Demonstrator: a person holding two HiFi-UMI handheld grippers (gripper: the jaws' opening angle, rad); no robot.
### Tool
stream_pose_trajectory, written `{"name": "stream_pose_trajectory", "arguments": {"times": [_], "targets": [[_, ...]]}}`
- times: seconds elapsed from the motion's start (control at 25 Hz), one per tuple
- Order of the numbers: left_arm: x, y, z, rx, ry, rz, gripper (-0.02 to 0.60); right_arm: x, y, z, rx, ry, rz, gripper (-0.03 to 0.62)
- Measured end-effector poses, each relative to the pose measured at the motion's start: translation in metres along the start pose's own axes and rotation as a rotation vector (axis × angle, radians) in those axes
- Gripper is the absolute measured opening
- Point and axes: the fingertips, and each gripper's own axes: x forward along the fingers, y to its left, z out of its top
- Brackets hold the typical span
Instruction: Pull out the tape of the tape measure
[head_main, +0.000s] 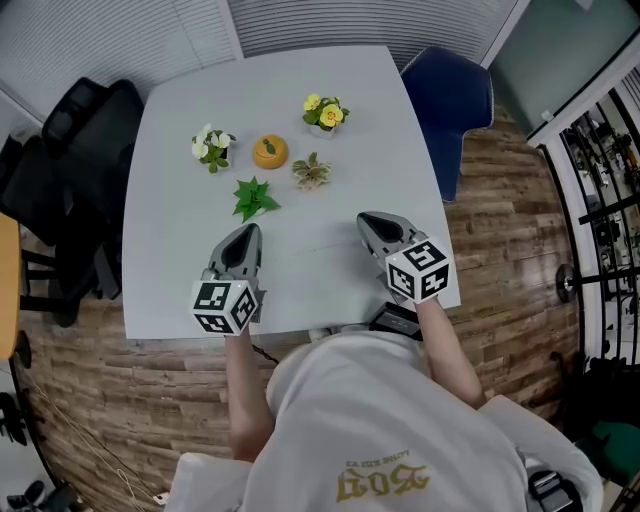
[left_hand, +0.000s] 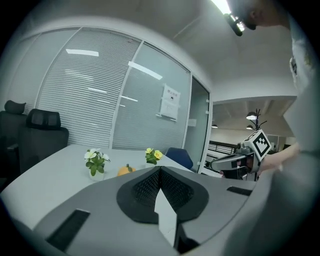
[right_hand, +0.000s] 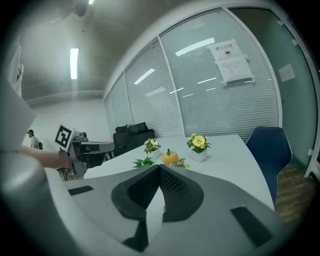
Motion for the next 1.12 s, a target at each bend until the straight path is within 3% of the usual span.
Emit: {"name": "stream_pose_trajectory", "arguments": {"times": [0.16, 0.36, 1.12], "targets": [[-0.002, 0.003, -0.001, 0.002, 0.002, 0.014, 0.003, -0.001, -0.001, 0.0, -0.008, 0.002, -0.011, 0.017], [0.001, 0.001, -0.006, 0.079, 0.046, 0.03, 0.003, 0.0, -0.001, 0.0, -0.018, 0.008, -0.017, 0.016], [0.007, 0.003, -0.01, 0.043, 0.054, 0.031, 0.003, -0.002, -0.01, -0.004, -0.019, 0.022, -0.03, 0.015]]}}
